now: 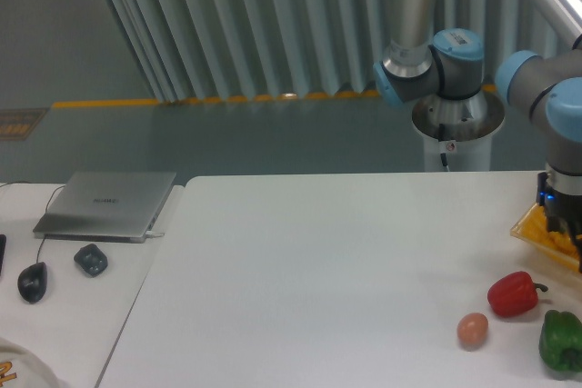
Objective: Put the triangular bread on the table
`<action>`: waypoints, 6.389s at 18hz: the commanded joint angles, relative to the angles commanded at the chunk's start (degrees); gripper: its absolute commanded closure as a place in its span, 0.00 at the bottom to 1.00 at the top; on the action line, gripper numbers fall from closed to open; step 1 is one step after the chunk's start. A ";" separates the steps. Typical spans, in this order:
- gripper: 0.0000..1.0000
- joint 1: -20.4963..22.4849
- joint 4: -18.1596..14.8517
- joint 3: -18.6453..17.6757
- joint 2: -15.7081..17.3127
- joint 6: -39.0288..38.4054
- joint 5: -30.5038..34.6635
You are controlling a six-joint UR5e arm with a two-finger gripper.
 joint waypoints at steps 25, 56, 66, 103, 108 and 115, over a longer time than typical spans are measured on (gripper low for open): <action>0.00 11.34 -4.92 -3.25 -2.10 13.89 0.00; 0.00 11.43 -3.96 0.53 -6.59 19.51 -0.88; 0.06 11.43 -2.29 0.18 -7.47 19.86 -0.53; 0.00 10.81 -5.98 2.02 -8.08 17.23 -0.70; 0.00 10.81 -5.80 2.02 -8.35 17.40 -0.53; 0.38 10.90 -5.89 2.11 -8.35 17.49 -0.35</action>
